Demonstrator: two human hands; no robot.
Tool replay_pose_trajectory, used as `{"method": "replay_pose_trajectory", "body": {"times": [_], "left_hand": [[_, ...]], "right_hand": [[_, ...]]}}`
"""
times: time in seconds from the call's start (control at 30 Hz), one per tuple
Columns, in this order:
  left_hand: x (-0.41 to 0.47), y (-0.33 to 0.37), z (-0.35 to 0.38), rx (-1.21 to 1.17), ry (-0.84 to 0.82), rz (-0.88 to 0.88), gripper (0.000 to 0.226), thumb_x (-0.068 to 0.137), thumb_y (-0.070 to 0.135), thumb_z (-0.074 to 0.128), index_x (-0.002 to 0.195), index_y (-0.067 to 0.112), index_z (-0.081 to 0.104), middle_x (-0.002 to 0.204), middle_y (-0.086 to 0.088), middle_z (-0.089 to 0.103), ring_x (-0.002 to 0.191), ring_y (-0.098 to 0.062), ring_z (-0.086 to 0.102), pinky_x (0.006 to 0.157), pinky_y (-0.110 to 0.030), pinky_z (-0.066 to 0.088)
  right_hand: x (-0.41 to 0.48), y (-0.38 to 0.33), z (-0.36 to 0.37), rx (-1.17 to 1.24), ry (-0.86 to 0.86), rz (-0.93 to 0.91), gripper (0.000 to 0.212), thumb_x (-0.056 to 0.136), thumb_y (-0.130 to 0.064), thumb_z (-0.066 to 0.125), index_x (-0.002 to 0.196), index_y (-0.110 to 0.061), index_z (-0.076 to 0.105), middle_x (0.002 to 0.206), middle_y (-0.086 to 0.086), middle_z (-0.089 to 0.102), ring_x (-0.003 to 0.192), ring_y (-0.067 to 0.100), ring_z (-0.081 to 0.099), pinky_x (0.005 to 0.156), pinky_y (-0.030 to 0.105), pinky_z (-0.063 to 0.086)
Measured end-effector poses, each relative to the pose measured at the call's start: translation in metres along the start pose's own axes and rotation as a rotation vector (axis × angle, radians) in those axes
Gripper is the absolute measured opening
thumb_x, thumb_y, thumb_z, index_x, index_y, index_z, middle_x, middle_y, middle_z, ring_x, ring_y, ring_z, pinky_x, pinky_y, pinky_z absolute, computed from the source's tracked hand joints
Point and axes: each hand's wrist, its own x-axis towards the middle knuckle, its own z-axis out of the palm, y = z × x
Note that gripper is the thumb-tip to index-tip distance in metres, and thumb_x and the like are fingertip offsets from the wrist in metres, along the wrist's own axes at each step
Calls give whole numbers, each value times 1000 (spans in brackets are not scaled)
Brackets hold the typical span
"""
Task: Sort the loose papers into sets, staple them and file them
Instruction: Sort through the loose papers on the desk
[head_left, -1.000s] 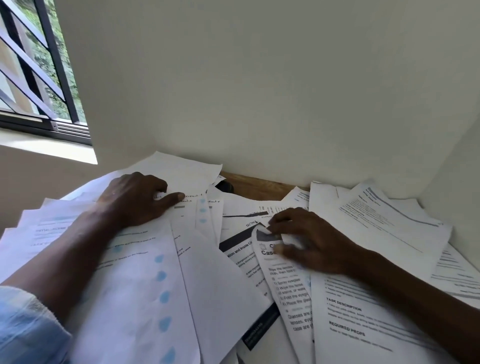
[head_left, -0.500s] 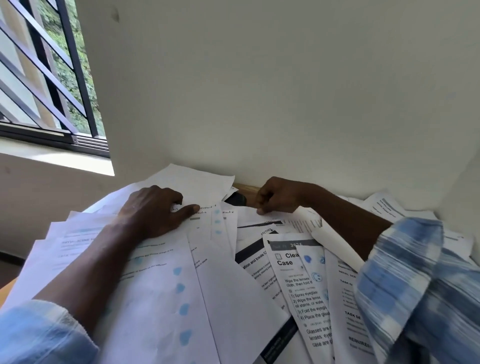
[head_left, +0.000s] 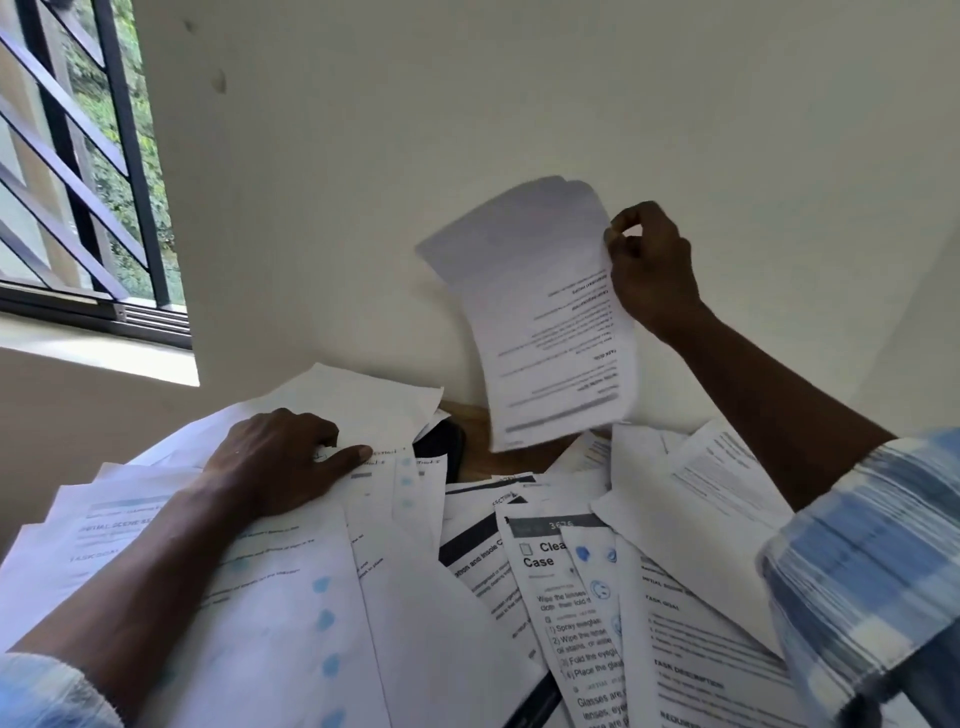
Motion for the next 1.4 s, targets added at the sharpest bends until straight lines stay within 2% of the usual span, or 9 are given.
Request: {"method": "replay_pose_trajectory", "body": {"times": [0.23,0.33,0.5,0.73,0.9,1.07,1.2,1.33,1.4], "left_hand": [[-1,2,-2,-2,-4,-5,60,89,83,38,80,28,62,71,10,58,78,-19,53,73,-34,47],[-2,4,-4,-12,-10,4,57,91,81,40,77,29,59,67,10,53,78,-20,52,73,-34,47],[-2,3,-4,-14,0,14,54,90,81,40,81,31,61,71,11,55,89,-23,62,75,-34,47],[-1,1,-3,-30,13,9,61,90,80,43,72,24,58,66,9,54,76,-22,51,71,-35,46],[-2,3,-5,-34,3,7,61,91,79,44,74,23,59,65,10,50,77,-23,50,73,-35,48],[-3,5,-9,-97,40,15,53,89,81,46,68,33,52,67,11,48,83,-25,54,72,-36,42],[4,23,-28,-145,58,67,59,77,90,50,64,32,48,63,11,46,74,-22,45,68,-35,35],[22,62,-52,-157,63,148,71,65,93,60,87,26,66,70,10,54,76,-22,49,68,-35,36],[30,83,-58,-180,58,212,70,63,89,67,94,26,67,72,7,57,77,-21,52,69,-34,37]], "right_hand": [[-19,-5,-8,237,193,66,7,103,-19,53,107,-16,58,72,-15,61,63,8,54,66,26,43],[-31,-2,-4,319,179,90,4,103,-20,54,105,-19,56,78,-13,65,65,5,59,66,23,45],[-47,7,4,425,144,65,4,103,-20,55,101,-24,55,83,-11,68,72,11,63,69,31,48],[-65,19,9,406,106,56,2,103,-21,56,104,-21,54,66,-17,66,63,7,56,66,29,43],[-76,25,6,285,198,111,3,103,-22,54,105,-24,53,70,-20,65,63,-1,56,68,24,44],[-93,45,-3,238,346,313,15,101,-18,52,114,-25,53,77,-14,57,67,-1,55,82,30,45],[-115,57,-15,293,384,434,33,99,-7,48,118,-34,42,78,-11,56,73,-1,55,90,26,42],[-124,71,-28,284,440,523,47,96,-4,47,114,-48,49,80,-9,56,71,3,55,84,30,45],[-131,79,-29,255,458,560,46,94,-1,45,106,-43,59,82,-5,57,66,3,54,78,26,46]]}}
